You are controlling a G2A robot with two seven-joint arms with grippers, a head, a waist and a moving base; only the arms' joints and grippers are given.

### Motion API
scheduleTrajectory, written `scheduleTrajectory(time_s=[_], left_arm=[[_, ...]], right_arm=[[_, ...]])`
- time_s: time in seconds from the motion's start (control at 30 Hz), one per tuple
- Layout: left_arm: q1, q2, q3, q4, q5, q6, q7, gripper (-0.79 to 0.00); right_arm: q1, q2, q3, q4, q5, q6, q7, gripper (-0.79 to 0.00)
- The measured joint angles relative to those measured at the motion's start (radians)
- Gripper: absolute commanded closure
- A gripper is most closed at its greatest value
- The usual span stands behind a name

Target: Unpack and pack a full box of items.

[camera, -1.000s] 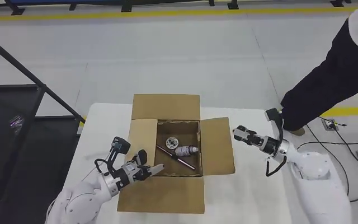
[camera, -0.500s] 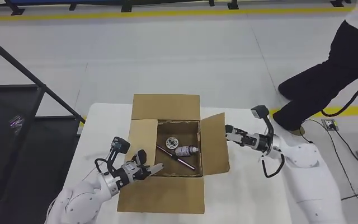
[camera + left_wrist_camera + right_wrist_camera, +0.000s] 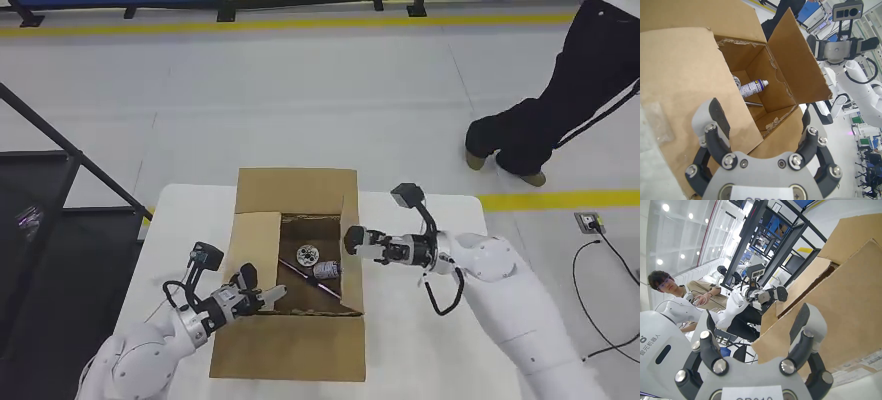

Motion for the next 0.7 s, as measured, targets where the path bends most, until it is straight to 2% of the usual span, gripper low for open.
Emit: scheduleTrajectory(time_s=[0.27, 0.7], left_arm=[[-0.01, 0.003, 0.014, 0.017, -0.012, 0.019, 0.017, -0.785], [-0.035, 0.008, 0.037, 0.055, -0.006, 0.033, 0.026, -0.785]], right_arm=[[0.102, -0.044, -0.166, 0.157, 0.045, -0.03, -0.03, -0.785], [0.204, -0.101, -0.347, 0.323, -0.025, -0.048, -0.049, -0.785]])
